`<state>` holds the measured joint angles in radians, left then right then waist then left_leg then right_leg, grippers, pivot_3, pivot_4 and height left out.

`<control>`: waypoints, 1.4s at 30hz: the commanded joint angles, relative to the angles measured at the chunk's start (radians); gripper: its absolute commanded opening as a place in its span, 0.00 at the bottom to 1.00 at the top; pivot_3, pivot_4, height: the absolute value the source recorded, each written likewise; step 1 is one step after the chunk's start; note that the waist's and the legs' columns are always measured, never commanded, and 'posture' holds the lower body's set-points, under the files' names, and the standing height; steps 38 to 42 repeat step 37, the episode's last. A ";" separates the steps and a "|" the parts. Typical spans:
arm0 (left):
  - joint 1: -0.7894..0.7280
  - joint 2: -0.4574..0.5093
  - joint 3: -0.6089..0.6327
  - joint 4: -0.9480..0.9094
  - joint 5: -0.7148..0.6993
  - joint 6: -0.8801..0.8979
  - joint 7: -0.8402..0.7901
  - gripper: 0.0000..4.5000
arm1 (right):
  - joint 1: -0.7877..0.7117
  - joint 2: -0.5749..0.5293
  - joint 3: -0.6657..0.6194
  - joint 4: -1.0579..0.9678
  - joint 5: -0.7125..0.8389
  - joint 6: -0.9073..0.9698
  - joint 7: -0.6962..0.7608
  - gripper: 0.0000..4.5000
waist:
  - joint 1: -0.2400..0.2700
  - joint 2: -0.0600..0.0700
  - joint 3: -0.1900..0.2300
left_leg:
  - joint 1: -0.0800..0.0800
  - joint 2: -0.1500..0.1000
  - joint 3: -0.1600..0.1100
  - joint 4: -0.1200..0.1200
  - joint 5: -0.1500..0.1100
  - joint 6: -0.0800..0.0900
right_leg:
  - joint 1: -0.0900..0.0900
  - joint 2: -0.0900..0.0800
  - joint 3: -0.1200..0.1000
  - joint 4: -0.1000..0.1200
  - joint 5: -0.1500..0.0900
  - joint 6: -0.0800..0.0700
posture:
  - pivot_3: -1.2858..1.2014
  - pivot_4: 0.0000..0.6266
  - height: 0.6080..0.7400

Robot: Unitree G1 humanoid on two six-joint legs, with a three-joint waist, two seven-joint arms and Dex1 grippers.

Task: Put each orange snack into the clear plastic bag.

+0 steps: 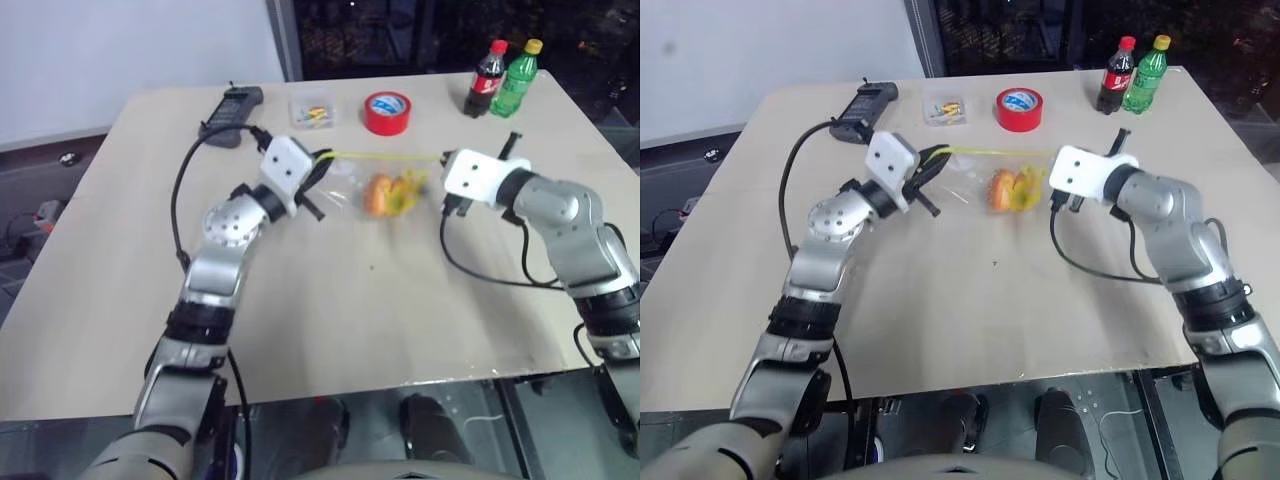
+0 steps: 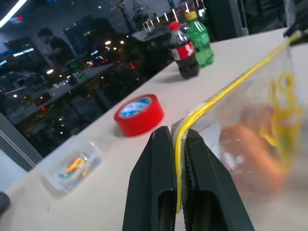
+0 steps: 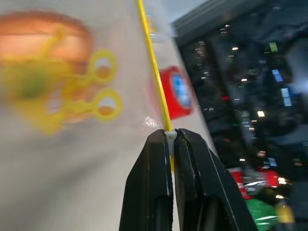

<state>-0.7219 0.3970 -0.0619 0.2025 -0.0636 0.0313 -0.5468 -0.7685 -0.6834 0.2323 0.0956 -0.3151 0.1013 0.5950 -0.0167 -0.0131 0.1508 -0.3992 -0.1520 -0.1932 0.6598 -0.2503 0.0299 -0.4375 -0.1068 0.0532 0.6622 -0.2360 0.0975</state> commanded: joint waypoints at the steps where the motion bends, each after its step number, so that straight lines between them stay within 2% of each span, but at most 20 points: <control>1: -0.077 0.031 0.072 0.098 0.003 -0.083 0.039 0.00 | -0.057 -0.070 -0.053 0.129 -0.043 -0.045 -0.044 0.01 | -0.002 0.000 0.000 | 0.000 0.000 0.000 0.000 0.000 0.000 | 0.000 0.000 0.000 0.000 0.000 0.000 | 0.52 0.24 1.00; 4: -0.094 0.050 0.052 0.121 0.023 -0.170 0.013 0.00 | -0.067 -0.098 -0.080 0.103 -0.010 -0.073 -0.014 0.01 | -0.004 0.000 0.000 | -0.002 0.000 0.000 -0.001 0.000 0.000 | -0.001 -0.001 0.000 -0.001 0.000 0.000 | 0.52 0.24 1.00; 6: -0.035 0.064 0.034 0.060 0.020 -0.200 -0.029 0.00 | -0.019 -0.121 -0.102 0.025 0.036 -0.062 0.035 0.01 | -0.005 0.000 0.000 | -0.002 0.000 0.000 -0.001 0.000 0.000 | -0.002 -0.001 0.000 -0.001 0.000 0.000 | 0.52 0.24 1.00; 11: 0.249 0.097 -0.040 -0.177 0.049 -0.216 -0.087 0.00 | 0.210 -0.146 -0.159 -0.248 0.118 0.044 0.109 0.01 | -0.017 0.000 -0.001 | -0.001 0.000 -0.001 -0.004 0.000 0.001 | -0.001 -0.001 0.001 -0.002 0.000 0.000 | 0.52 0.24 1.00; 15: 0.405 0.122 -0.104 -0.253 0.069 -0.203 -0.139 0.00 | 0.398 -0.119 -0.113 -0.366 0.101 0.102 0.108 0.01 | -0.015 0.001 0.000 | 0.000 0.000 0.000 -0.001 -0.001 0.001 | -0.001 0.000 0.002 0.001 0.000 0.000 | 0.52 0.24 1.00; 16: 0.428 0.128 -0.108 -0.275 0.055 -0.178 -0.158 0.17 | 0.435 -0.106 -0.107 -0.385 0.100 0.114 0.100 0.17 | -0.014 0.001 0.000 | 0.001 0.000 0.001 -0.001 0.000 0.001 | 0.000 0.000 0.002 0.002 0.000 0.000 | 0.52 0.24 1.00; 17: 0.444 0.135 -0.106 -0.297 0.039 -0.158 -0.173 0.23 | 0.470 -0.104 -0.102 -0.402 0.104 0.123 0.109 0.23 | -0.012 0.001 0.000 | 0.002 0.000 0.001 0.000 -0.001 0.001 | 0.001 0.000 0.002 0.002 0.000 0.000 | 0.52 0.24 1.00; 19: 0.477 0.158 -0.082 -0.347 -0.017 -0.104 -0.210 0.45 | 0.528 -0.102 -0.117 -0.438 0.126 0.147 0.123 0.46 | -0.005 0.001 0.000 | 0.004 0.000 0.001 0.000 -0.001 0.001 | 0.003 0.000 0.002 0.002 0.000 0.000 | 0.52 0.24 1.00; 24: 0.622 0.274 0.088 -0.496 -0.249 0.098 -0.307 0.97 | 0.722 -0.173 -0.323 -0.525 0.259 0.226 0.212 0.99 | 0.005 0.001 0.000 | 0.005 0.000 0.001 0.000 -0.001 0.002 | 0.003 0.000 0.002 0.001 0.000 0.000 | 0.52 0.24 1.00; 25: 0.650 0.296 0.128 -0.522 -0.292 0.148 -0.312 0.99 | 0.764 -0.182 -0.369 -0.547 0.302 0.250 0.240 1.00 | 0.006 0.001 0.000 | 0.005 0.000 0.001 0.000 -0.001 0.002 | 0.004 0.000 0.002 0.000 0.000 0.000 | 0.52 0.24 1.00; 30: 0.751 0.390 0.302 -0.632 -0.490 0.347 -0.352 0.99 | 0.891 -0.153 -0.568 -0.621 0.486 0.301 0.293 1.00 | 0.010 0.001 0.000 | 0.007 0.001 0.001 -0.001 -0.002 0.003 | 0.007 0.001 0.001 -0.001 0.000 0.000 | 0.52 0.24 1.00; 33: 0.789 0.432 0.355 -0.668 -0.563 0.416 -0.389 0.99 | 0.909 -0.137 -0.613 -0.629 0.547 0.310 0.291 1.00 | 0.010 0.002 0.000 | 0.011 0.002 0.002 -0.002 -0.004 0.006 | 0.010 0.001 0.002 -0.001 0.000 0.000 | 0.52 0.24 1.00; 36: 0.804 0.450 0.372 -0.675 -0.584 0.438 -0.407 0.99 | 0.917 -0.132 -0.638 -0.620 0.575 0.296 0.291 1.00 | 0.013 0.002 0.001 | 0.021 0.002 0.003 -0.006 -0.006 0.009 | 0.021 0.000 0.002 -0.005 0.000 0.000 | 0.52 0.24 1.00; 42: 0.802 0.452 0.373 -0.674 -0.588 0.442 -0.409 0.99 | 0.917 -0.132 -0.643 -0.616 0.582 0.295 0.289 1.00 | 0.013 0.002 0.001 | 0.021 0.003 0.003 -0.006 -0.006 0.009 | 0.021 0.000 0.002 -0.005 0.000 0.000 | 0.52 0.24 1.00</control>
